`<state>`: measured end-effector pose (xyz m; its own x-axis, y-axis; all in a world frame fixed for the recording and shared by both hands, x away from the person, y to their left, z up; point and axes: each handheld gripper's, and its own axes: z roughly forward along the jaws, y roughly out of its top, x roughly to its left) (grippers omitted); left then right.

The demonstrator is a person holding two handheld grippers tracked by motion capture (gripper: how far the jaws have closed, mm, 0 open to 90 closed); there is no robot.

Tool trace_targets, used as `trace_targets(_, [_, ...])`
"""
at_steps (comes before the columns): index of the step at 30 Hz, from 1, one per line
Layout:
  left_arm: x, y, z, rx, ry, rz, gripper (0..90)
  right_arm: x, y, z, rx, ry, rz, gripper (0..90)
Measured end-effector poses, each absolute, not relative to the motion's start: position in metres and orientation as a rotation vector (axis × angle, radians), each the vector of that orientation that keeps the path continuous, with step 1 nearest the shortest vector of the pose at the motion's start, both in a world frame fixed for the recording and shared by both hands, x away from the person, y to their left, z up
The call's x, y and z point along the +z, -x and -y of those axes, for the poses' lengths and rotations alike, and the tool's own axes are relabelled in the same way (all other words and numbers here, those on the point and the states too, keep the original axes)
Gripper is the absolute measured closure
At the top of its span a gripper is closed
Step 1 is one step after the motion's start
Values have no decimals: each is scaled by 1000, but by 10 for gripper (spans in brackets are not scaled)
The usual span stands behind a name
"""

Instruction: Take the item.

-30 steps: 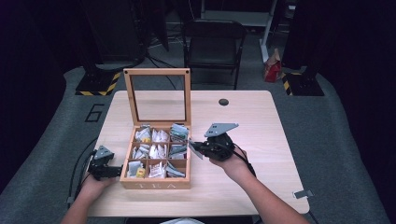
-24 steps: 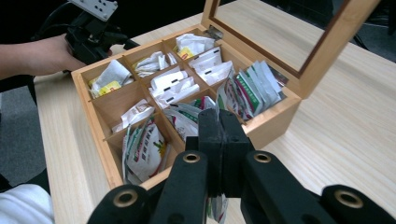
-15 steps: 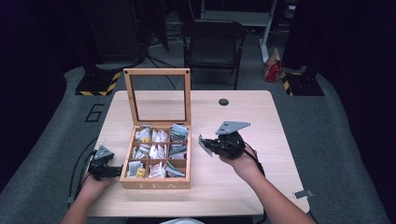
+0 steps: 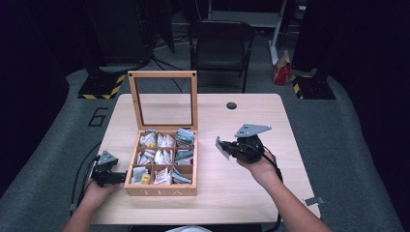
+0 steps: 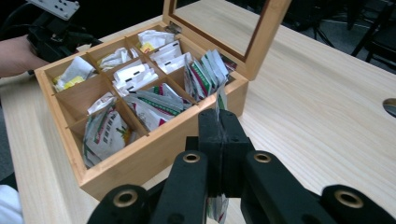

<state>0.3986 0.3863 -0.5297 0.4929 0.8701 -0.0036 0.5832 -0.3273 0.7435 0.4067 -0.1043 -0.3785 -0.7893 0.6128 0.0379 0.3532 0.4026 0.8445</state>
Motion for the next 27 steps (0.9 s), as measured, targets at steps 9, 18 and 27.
trace_targets(9, [-530,-399,-386,526,-2041,-1192,154,-383,-409,118,1316,-885,-2356,897])
trace_targets(18, [-530,-399,-386,527,-2040,-1192,154,-386,-411,126,1296,-905,-2338,897])
trace_targets(27, [-530,-399,-386,527,-2041,-1192,154,-394,-411,133,1279,-933,-2329,897])
